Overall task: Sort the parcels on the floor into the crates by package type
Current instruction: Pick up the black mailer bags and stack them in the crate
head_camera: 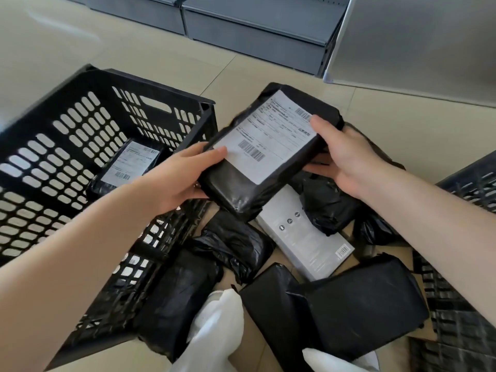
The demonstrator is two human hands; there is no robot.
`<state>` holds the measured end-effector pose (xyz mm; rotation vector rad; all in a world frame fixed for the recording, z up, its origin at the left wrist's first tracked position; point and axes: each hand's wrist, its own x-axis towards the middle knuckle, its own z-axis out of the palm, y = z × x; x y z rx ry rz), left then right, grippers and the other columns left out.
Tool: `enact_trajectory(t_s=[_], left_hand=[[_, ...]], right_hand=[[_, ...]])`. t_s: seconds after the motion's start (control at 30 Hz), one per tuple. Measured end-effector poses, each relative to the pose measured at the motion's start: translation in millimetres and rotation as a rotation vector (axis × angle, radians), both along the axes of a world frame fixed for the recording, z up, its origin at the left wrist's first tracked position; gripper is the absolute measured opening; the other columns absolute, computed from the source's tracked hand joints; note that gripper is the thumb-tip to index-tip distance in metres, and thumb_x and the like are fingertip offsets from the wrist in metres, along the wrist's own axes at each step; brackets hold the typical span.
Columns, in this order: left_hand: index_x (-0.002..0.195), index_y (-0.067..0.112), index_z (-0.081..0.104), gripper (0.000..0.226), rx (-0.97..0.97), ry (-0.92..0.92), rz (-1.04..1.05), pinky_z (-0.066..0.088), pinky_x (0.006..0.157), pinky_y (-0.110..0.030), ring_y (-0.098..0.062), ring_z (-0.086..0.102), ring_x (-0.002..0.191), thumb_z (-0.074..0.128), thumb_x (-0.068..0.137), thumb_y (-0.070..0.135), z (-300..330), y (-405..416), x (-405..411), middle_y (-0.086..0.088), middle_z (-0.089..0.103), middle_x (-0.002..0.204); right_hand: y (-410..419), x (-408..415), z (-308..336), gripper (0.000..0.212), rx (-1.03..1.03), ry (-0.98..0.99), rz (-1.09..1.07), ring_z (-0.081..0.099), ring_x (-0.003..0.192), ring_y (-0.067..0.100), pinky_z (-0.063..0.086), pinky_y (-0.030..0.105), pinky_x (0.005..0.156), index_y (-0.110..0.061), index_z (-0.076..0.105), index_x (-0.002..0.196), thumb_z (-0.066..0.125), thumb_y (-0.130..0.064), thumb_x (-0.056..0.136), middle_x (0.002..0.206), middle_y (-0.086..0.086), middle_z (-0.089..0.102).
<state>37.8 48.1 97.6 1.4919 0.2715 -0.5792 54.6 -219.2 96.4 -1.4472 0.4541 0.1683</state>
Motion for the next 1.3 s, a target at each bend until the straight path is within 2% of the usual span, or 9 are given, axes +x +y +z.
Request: enact_trajectory(t_s=[0.1,0.27,0.47,0.53,0.6,0.77,0.93,1.17,1.3], left_hand=[[0.114,0.025,0.066,0.025,-0.004,-0.074,0.081,0.058,0.084,-0.038,-0.018,0.072,0.099,0.064,0.089,0.031,8.9,30.7,-4.7,-0.001,0.075,0.109],[0.108,0.018,0.065,0.035,-0.087,-0.088,0.153,0.06,0.074,-0.033,-0.016,0.072,0.084,0.064,0.078,0.034,12.3,59.4,-9.7,-0.003,0.074,0.095],[0.109,0.014,0.056,0.021,-0.108,-0.069,0.329,0.057,0.058,-0.026,-0.013,0.07,0.07,0.054,0.096,0.03,10.7,95.5,-2.3,0.001,0.071,0.083],[0.12,0.013,0.055,0.038,-0.144,-0.053,0.385,0.061,0.065,-0.032,-0.015,0.071,0.076,0.061,0.088,0.031,7.9,114.9,-2.8,0.0,0.072,0.09],[0.124,0.012,0.054,0.051,-0.148,-0.024,0.462,0.06,0.081,-0.037,-0.016,0.072,0.088,0.066,0.079,0.032,2.4,134.0,-3.2,-0.001,0.074,0.102],[0.106,0.02,0.056,0.011,-0.018,0.03,0.544,0.062,0.062,-0.032,-0.01,0.073,0.073,0.053,0.099,0.028,-19.7,176.5,-6.0,0.004,0.074,0.084],[0.122,0.022,0.057,0.024,0.101,0.081,0.646,0.059,0.064,-0.036,-0.008,0.07,0.081,0.053,0.099,0.029,-48.8,212.0,-12.2,0.005,0.067,0.107],[0.138,0.021,0.053,0.04,0.287,0.074,0.745,0.052,0.087,-0.047,-0.011,0.061,0.082,0.055,0.099,0.025,-79.9,251.0,-15.6,0.002,0.063,0.111],[0.14,0.023,0.049,0.039,0.324,0.152,0.795,0.049,0.086,-0.05,-0.019,0.062,0.095,0.051,0.101,0.02,-97.6,277.9,-23.9,-0.003,0.06,0.127]], right_hand=[[33.7,7.0,6.3,0.03,0.005,-0.014,0.055,0.072,0.099,0.02,0.063,0.041,0.078,-0.021,0.06,0.115,0.069,-0.039,0.092,0.11,0.001,0.074],[75.5,16.9,15.8,0.075,0.04,-0.053,0.066,0.071,0.105,0.02,0.059,0.042,0.09,-0.02,0.056,0.132,0.074,-0.06,0.071,0.119,0.0,0.071],[112.0,15.3,25.4,0.05,0.077,-0.143,0.091,0.074,0.093,0.016,0.061,0.033,0.082,-0.016,0.052,0.136,0.053,-0.048,0.098,0.123,0.005,0.068],[128.2,7.2,26.5,0.047,-0.077,-0.207,0.14,0.074,0.086,0.012,0.061,0.026,0.077,-0.021,0.043,0.141,0.054,-0.04,0.1,0.118,0.001,0.066],[147.1,-1.9,23.5,0.046,-0.253,-0.289,0.25,0.07,0.094,0.015,0.061,0.034,0.084,-0.025,0.04,0.144,0.054,-0.032,0.1,0.116,-0.003,0.064],[185.4,-23.9,7.3,0.049,-0.66,-0.463,0.747,0.043,0.137,0.019,0.031,0.026,0.11,-0.02,0.043,0.148,0.051,-0.021,0.099,0.149,0.003,0.048],[202.2,-40.0,-11.1,0.056,-1.097,-0.557,1.167,0.0,0.154,0.023,0.006,0.039,0.124,-0.027,0.03,0.155,0.047,-0.029,0.102,0.167,0.003,0.013],[212.0,-39.8,-7.5,0.046,-1.038,-0.475,1.106,-0.001,0.153,0.016,0.023,0.042,0.121,-0.027,0.042,0.147,0.05,-0.029,0.101,0.164,-0.004,0.021],[217.7,-43.6,-9.1,0.04,-1.053,-0.452,1.073,-0.004,0.153,0.016,0.036,0.043,0.109,-0.025,0.043,0.138,0.052,-0.026,0.099,0.164,-0.006,0.019]])
